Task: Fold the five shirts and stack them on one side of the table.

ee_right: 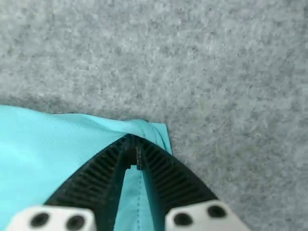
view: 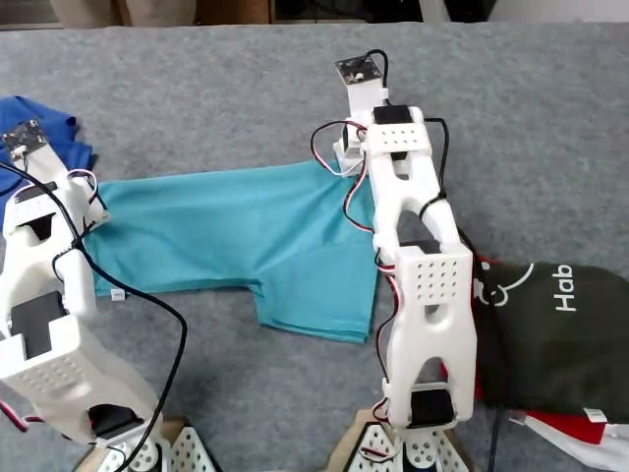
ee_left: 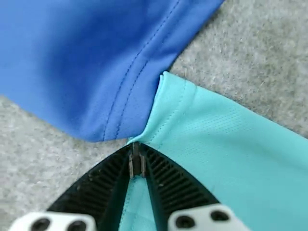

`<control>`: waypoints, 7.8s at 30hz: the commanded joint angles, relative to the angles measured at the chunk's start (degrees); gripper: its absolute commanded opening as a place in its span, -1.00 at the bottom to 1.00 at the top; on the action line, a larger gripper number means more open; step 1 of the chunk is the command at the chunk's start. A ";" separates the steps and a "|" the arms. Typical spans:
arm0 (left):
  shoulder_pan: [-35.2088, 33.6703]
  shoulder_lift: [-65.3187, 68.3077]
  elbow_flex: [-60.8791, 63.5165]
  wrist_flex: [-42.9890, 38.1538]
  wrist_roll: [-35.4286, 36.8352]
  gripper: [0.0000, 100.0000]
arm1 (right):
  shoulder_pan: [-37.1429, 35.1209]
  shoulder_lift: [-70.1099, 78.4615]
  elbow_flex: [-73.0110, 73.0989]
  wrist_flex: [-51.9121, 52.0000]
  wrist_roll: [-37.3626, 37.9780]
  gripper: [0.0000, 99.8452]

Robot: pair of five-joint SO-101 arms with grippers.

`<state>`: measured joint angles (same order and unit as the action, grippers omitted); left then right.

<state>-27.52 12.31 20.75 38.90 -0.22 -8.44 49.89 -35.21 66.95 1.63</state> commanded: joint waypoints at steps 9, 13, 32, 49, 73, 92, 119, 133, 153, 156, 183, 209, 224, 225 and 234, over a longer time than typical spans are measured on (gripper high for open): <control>-1.41 -0.40 -2.81 -0.79 0.26 -0.96 | 1.89 -0.31 -4.44 2.11 -0.53 -0.99; -1.41 -0.31 -2.81 -0.79 0.26 -0.96 | 1.98 -0.31 -4.62 1.93 -0.53 -0.99; -1.32 -0.57 -4.92 -0.70 5.80 -0.96 | 2.86 -0.31 -7.69 -0.97 -2.29 -0.99; 3.16 4.88 -8.62 -8.18 11.96 -0.96 | 2.68 -0.22 -7.34 -0.79 -2.55 -0.99; 0.53 10.59 -28.66 12.57 10.64 -0.96 | 4.00 1.27 -12.62 1.93 -0.70 -0.99; 0.97 -2.59 1.32 -16.44 6.77 -0.96 | 1.80 6.73 -22.99 11.34 3.96 -0.99; -0.79 2.24 -6.51 -12.66 6.68 -0.96 | -13.85 -33.71 22.37 25.93 44.84 -0.99; -1.05 5.67 -11.34 -8.62 6.77 -0.96 | -28.26 -56.75 79.52 -2.02 45.54 -0.72; -0.97 5.67 -11.52 -8.70 6.77 -0.96 | -31.60 -51.30 81.98 -6.77 45.45 -0.66; -0.97 5.67 -11.52 -8.70 6.77 -0.96 | -32.75 -50.51 82.07 -5.63 45.45 -0.66; -1.05 5.67 -11.52 -8.79 6.77 -0.96 | -28.62 -42.42 69.32 4.31 43.87 -0.99; -0.88 5.67 -11.52 -8.88 6.59 -0.96 | -20.62 -8.31 -11.38 34.90 48.70 -0.99; -0.79 5.67 -11.52 -8.88 6.51 -0.96 | -18.77 -9.63 -18.95 35.25 49.67 -0.43; -0.79 5.67 -11.52 -8.88 6.51 -0.96 | -18.95 -10.59 -18.95 35.34 49.67 -0.43; -0.79 5.67 -11.60 -8.97 6.51 -0.96 | -24.04 -24.04 -0.84 35.08 43.60 -0.91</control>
<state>-28.75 18.46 12.57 30.11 6.02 -29.54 33.98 -41.36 100.97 48.22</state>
